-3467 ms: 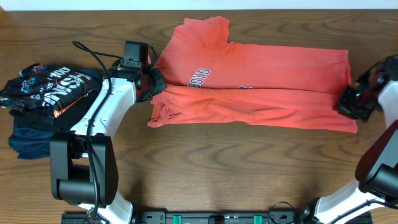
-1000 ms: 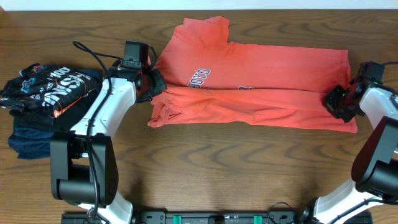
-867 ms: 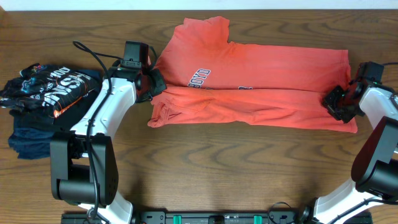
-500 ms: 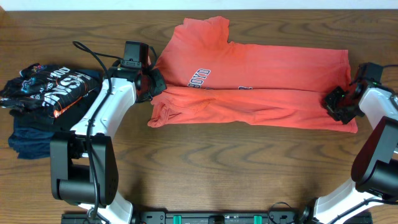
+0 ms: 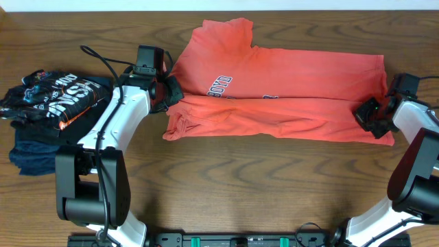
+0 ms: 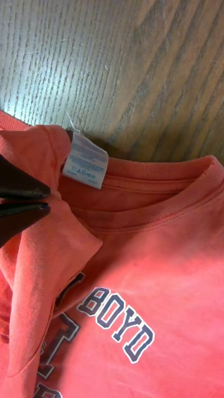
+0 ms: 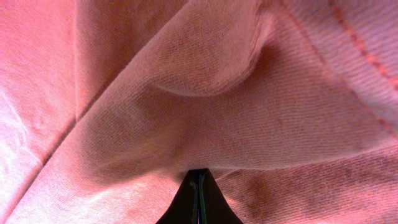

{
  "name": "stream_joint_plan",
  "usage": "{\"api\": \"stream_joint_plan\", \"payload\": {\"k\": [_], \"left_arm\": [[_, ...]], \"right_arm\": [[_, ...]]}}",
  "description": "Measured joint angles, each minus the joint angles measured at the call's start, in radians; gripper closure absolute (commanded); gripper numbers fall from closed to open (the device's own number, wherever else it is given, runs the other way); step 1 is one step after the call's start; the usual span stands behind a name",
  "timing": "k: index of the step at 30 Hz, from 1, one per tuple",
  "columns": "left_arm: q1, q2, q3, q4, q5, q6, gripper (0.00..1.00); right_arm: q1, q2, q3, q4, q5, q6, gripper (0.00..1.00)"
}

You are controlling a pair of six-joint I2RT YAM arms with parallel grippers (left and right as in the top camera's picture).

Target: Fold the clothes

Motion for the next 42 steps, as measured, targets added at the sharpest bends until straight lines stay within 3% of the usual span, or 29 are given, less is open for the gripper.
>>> {"api": "stream_joint_plan", "payload": {"k": [16,22,27,36,42], "left_arm": [[0.000,0.000,0.000,0.010,0.000,-0.001,0.94],[0.000,0.000,0.000,0.011,0.000,-0.001,0.94],[0.000,0.000,0.000,0.009,0.000,-0.001,0.94],[0.000,0.000,0.000,0.008,0.000,-0.001,0.94],[0.000,0.000,0.000,0.008,0.000,-0.001,0.94]], "right_arm": [[0.000,0.000,0.017,0.209,-0.071,0.040,0.99],[0.000,0.000,0.021,0.074,-0.048,0.052,0.85],[-0.004,-0.004,0.021,0.044,-0.019,0.023,0.82],[-0.066,-0.173,0.025,-0.009,0.033,-0.061,0.92],[-0.091,-0.108,0.028,0.008,0.084,-0.108,0.93]]}}
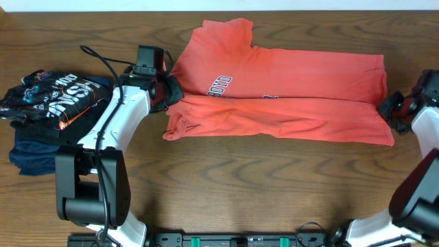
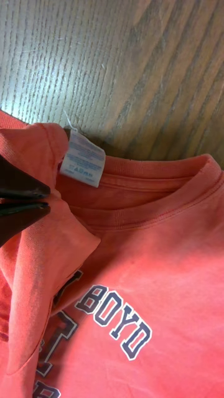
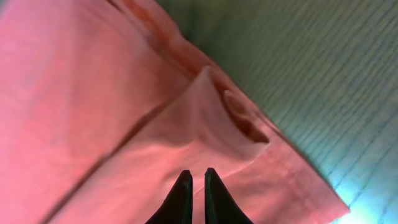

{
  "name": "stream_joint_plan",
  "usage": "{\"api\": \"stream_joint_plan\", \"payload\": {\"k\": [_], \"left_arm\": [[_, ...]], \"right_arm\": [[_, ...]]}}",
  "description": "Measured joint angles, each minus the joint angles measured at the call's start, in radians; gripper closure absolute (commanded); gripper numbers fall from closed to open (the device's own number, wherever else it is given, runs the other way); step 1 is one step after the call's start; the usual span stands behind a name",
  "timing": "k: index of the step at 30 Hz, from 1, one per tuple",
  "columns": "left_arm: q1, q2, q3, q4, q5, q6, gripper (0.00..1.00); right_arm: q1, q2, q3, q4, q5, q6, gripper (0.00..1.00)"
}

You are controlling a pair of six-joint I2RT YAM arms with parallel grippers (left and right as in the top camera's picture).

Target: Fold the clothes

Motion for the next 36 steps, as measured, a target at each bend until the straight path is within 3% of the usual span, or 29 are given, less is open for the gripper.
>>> {"api": "stream_joint_plan", "payload": {"k": [6,11,18,20,24,26,29,36], "left_arm": [[0.000,0.000,0.000,0.000,0.000,0.000,0.94],[0.000,0.000,-0.001,0.008,0.010,0.000,0.94],[0.000,0.000,-0.003,0.177,0.159,-0.016,0.93],[-0.002,0.000,-0.003,0.211,0.203,-0.022,0.84],[-0.008,0.000,-0.003,0.175,0.248,-0.005,0.39],[-0.010,0.000,-0.003,0.103,0.255,0.021,0.35],[-0.008,0.000,-0.005,-0.029,0.226,0.048,0.36],[-0.007,0.000,-0.007,-0.253,0.180,0.081,0.56]], "right_arm": [[0.000,0.138,0.000,0.038,0.018,-0.051,0.92],[0.000,0.139,0.002,0.046,0.018,-0.087,0.91],[0.000,0.139,0.005,0.022,0.018,-0.108,0.91],[0.000,0.139,0.006,0.014,0.018,-0.109,0.91],[0.000,0.139,0.009,0.006,0.018,-0.112,0.91],[0.000,0.139,0.009,0.005,0.018,-0.112,0.92],[0.000,0.139,0.010,0.004,0.018,-0.113,0.91],[0.000,0.139,0.010,0.003,0.018,-0.115,0.91]]}}
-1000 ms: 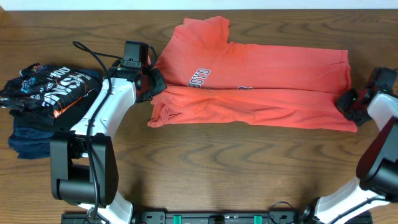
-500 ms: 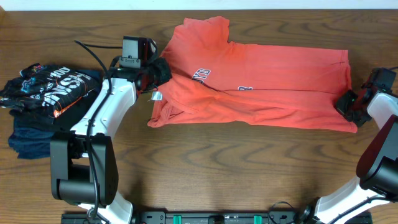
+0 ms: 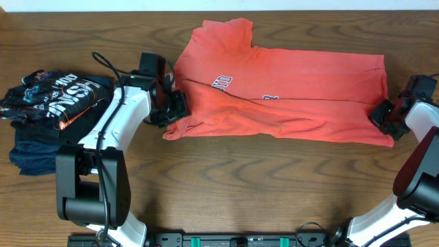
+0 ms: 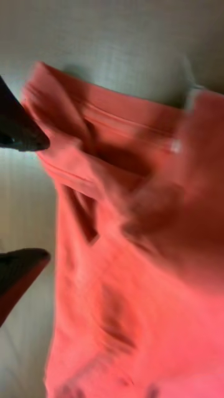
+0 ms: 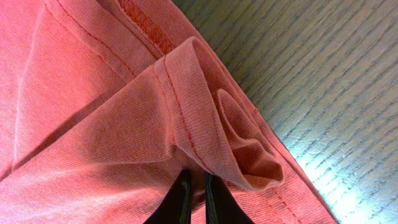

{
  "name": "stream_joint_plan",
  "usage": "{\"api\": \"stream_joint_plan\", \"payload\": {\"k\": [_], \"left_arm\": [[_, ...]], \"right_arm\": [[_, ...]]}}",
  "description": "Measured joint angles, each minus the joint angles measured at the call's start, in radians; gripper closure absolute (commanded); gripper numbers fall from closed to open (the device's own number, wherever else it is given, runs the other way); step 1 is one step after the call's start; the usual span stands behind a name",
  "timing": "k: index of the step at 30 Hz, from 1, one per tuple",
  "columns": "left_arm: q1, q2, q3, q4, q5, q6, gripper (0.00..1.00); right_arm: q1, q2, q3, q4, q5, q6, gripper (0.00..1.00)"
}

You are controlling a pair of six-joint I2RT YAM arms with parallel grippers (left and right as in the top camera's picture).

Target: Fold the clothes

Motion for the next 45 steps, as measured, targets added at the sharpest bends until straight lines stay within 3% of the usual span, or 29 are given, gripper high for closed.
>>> {"api": "stream_joint_plan", "payload": {"k": [7,15,19,22,24,36,45], "left_arm": [[-0.027,0.000,-0.019,-0.042,-0.093,0.038,0.57],[-0.043,0.000,-0.118,0.029,-0.182,0.048,0.58],[-0.043,0.000,-0.142,0.049,-0.196,0.052,0.70],[-0.043,0.000,-0.146,0.048,-0.204,0.052,0.88],[-0.043,0.000,-0.146,0.049,-0.222,0.058,0.94],[-0.043,0.000,-0.147,0.064,-0.378,0.058,0.94],[0.057,0.000,-0.147,0.117,-0.367,0.027,0.94]], "right_arm": [[0.000,0.000,0.000,0.000,0.000,-0.004,0.91],[0.000,0.000,0.000,0.000,0.000,-0.008,0.92],[0.000,0.000,0.000,0.000,0.000,-0.008,0.92],[0.000,0.000,0.000,0.000,0.000,-0.008,0.92],[0.000,0.000,0.000,0.000,0.000,-0.008,0.92],[0.000,0.000,0.000,0.000,0.002,-0.015,0.92],[0.000,0.000,0.000,-0.001,0.003,-0.015,0.91]]}}
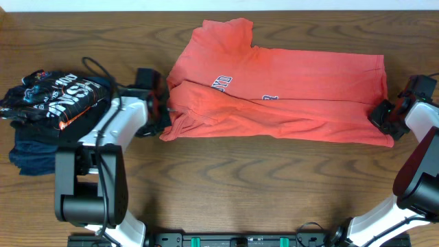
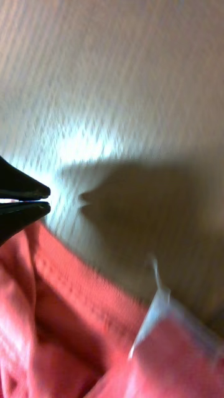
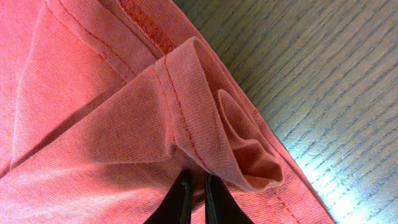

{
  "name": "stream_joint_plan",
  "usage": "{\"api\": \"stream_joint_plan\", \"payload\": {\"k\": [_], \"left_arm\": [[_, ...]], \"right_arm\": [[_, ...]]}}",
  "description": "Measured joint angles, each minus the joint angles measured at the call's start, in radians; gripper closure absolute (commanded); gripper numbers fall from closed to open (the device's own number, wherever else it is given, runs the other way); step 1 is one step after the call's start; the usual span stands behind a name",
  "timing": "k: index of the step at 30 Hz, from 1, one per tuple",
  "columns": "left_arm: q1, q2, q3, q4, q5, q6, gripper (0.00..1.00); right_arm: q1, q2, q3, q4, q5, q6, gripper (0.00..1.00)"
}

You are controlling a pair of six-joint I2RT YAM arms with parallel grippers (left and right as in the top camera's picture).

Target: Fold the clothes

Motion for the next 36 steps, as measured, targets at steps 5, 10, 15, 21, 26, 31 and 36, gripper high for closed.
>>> {"api": "stream_joint_plan", "payload": {"k": [5,10,15,21,26,31,36], "left_arm": [[0.025,-0.005,0.000,-0.081,0.116,0.011,0.94],[-0.016,-0.069,0.000,-0.104,0.162,0.043,0.83],[-0.065,-0.113,0.000,-0.119,0.179,0.062,0.64],[-0.122,-0.112,-0.009,-0.101,0.162,0.063,0.62],[-0.156,-0.112,-0.057,-0.040,0.134,0.063,0.63],[-0.157,-0.112,-0.098,0.029,0.107,0.063,0.62],[-0.157,-0.112,-0.110,0.039,0.060,0.064,0.62]], "right_arm": [[0.000,0.000,0.000,0.000,0.000,0.000,0.91],[0.000,0.000,0.000,0.000,0.000,0.000,0.91],[0.000,0.000,0.000,-0.002,0.001,0.000,0.91],[0.000,0.000,0.000,-0.002,0.001,0.000,0.91],[0.000,0.000,0.000,-0.003,0.002,0.000,0.91],[0.000,0.000,0.000,-0.005,0.003,0.000,0.91],[0.000,0.000,0.000,-0.005,0.004,0.000,0.91]]}}
